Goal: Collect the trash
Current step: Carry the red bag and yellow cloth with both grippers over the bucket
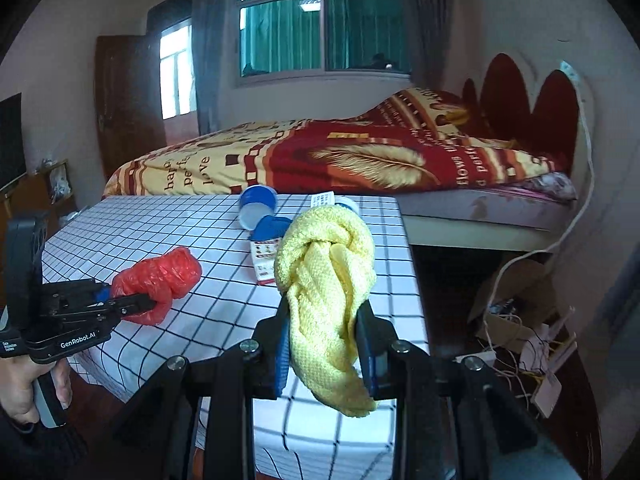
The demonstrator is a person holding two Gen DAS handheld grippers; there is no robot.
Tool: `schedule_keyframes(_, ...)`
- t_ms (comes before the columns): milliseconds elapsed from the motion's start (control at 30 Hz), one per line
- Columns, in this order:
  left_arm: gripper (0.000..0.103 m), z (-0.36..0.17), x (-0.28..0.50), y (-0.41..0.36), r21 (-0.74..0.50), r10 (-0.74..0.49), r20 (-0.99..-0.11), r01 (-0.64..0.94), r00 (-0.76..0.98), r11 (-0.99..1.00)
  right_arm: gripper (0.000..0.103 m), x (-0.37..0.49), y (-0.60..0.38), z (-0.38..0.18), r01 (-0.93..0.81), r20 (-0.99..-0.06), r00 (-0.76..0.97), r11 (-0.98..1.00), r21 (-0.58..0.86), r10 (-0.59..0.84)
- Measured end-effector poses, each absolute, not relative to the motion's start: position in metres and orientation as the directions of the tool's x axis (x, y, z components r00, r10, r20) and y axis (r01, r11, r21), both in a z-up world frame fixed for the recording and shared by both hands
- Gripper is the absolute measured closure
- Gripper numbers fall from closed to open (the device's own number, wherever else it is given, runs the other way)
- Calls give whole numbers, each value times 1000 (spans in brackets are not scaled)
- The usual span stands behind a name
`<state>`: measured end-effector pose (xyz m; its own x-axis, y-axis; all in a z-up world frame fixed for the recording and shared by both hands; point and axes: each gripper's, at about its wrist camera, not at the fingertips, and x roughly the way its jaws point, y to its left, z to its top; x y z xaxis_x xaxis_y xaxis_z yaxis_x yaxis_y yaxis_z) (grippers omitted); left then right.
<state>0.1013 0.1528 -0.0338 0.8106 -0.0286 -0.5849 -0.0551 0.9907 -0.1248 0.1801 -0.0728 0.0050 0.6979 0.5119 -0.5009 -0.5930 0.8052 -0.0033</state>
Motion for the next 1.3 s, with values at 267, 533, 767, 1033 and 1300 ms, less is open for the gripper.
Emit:
schedule_keyframes(267,80,-41,98,117,-118,-58,-589,-14,806,993,73,166,-133,0,-529,-497,736,849,1,459)
schedule_keyframes(533,80,-45,110,83,-105,-100,-599,46,794,993,73,164,-188,-15,-439,-507,767,898,31,393)
schedule_keyframes(767,80,-49,114,67,-97,-115,-610,70,784,993,73,161,-221,-26,-381,-521,780,923,44,347)
schedule_keyframes(1033,80,-53,119,45,-93,-145,-616,111,774,989,73,158,-247,-34,-333,-536,787,942,49,306)
schedule_keyframes(1300,80,-58,125,26,-96,-175,-621,147,764,984,73,155,-264,-44,-301,-557,784,953,43,273)
